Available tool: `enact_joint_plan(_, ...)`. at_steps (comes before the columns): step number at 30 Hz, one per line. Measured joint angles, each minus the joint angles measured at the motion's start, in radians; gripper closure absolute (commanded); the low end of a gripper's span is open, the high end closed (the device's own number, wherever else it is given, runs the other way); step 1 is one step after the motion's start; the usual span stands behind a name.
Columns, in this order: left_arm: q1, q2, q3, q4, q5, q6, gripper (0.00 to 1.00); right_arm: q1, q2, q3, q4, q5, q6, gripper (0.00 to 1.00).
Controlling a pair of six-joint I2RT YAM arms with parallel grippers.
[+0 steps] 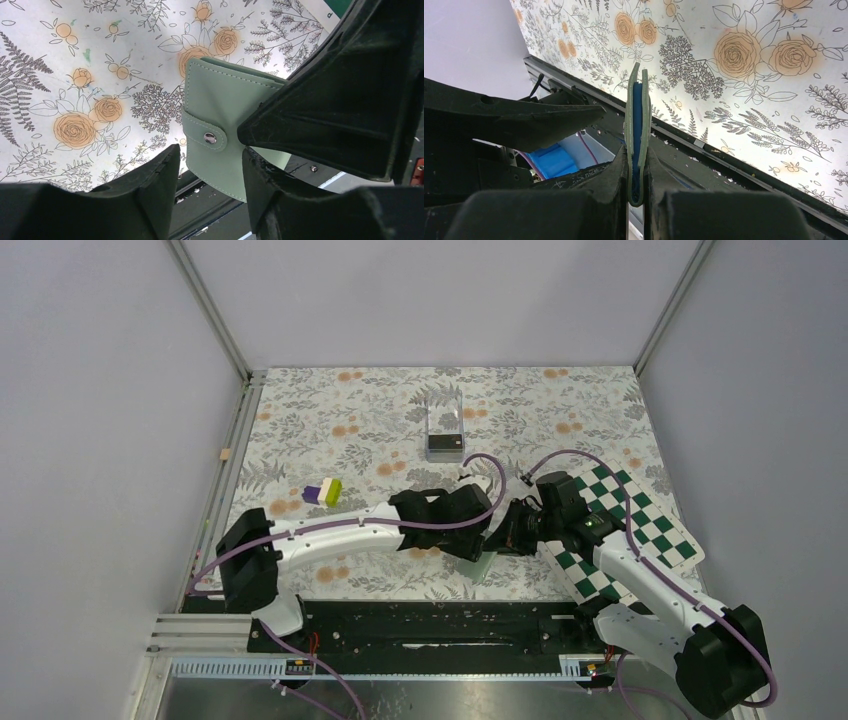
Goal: Put the credit cards into the card holder
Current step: Open the card holder.
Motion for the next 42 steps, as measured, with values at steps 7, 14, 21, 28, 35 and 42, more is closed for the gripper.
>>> enact_joint_plan(7,-0.002,0.033,0.016,-0.002,0.000,-0.001,0.59,0.000,0.000,0.006,-0.020,0.022,0.001,1.00)
enact_joint_plan(14,-0.003,0.076,0.034,-0.010,-0.013,-0.006,0.64,0.000,0.000,0.008,-0.045,0.034,0.001,1.00)
enact_joint_plan(21,-0.010,0.111,0.063,-0.021,-0.041,-0.033,0.69,0.000,0.000,0.008,-0.051,0.058,0.001,1.00)
enact_joint_plan(28,-0.010,0.145,0.096,-0.045,-0.054,-0.065,0.73,0.000,0.000,0.008,-0.051,0.068,0.001,1.00)
enact_joint_plan(35,0.036,0.138,0.058,0.005,-0.008,-0.116,0.71,-0.002,0.000,0.008,-0.037,0.093,0.000,1.00)
enact_joint_plan(42,0.140,0.039,-0.082,0.143,0.128,-0.140,0.68,-0.002,0.000,0.008,0.023,0.090,0.002,1.00)
